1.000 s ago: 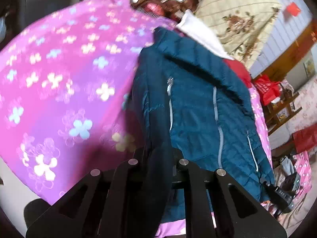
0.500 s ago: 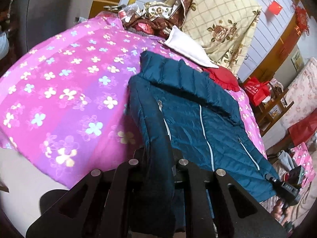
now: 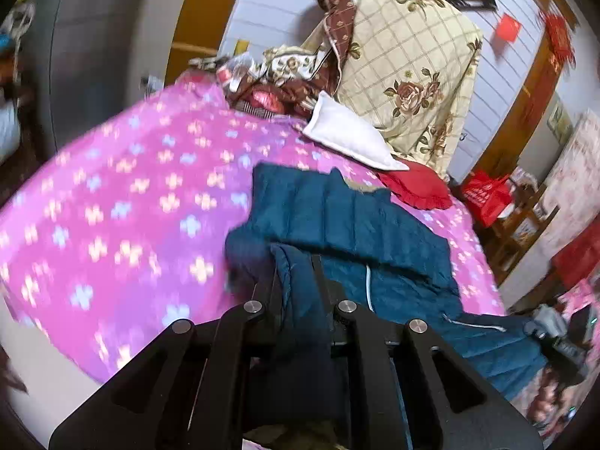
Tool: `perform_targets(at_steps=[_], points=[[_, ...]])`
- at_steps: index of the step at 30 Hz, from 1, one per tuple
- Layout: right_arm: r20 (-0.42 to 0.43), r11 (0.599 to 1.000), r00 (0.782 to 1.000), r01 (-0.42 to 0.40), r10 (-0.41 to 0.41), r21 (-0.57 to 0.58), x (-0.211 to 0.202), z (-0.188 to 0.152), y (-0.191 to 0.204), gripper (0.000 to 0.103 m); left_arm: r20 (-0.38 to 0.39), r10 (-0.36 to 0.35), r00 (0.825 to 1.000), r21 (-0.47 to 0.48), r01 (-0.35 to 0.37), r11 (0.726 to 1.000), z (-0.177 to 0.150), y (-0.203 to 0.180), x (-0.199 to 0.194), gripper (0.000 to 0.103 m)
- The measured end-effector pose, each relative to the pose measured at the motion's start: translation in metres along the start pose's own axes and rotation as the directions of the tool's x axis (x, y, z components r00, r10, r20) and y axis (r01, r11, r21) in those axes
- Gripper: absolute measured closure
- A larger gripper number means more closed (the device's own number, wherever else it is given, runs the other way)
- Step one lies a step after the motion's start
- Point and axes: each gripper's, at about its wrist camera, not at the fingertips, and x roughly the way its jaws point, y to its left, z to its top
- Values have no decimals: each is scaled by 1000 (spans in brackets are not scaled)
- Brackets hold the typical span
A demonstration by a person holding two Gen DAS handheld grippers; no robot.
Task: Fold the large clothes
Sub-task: 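Grasp the jacket hem with both grippers and lift it toward the collar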
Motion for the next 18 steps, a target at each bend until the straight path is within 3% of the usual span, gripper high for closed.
perform_targets(at_steps=[8, 12, 18], points=[[47, 998, 998, 54, -53, -22, 30, 74, 0, 87, 82, 105, 991, 63, -110, 992, 82, -38, 63, 95], [57, 997, 995, 77, -78, 20, 56, 118, -13, 87, 78, 193, 978, 87, -200, 976, 118, -55, 109, 95], [44, 989, 991, 123, -126, 77, 114, 179, -36, 87, 27, 296, 955, 47, -297, 954, 166, -61, 195, 94]])
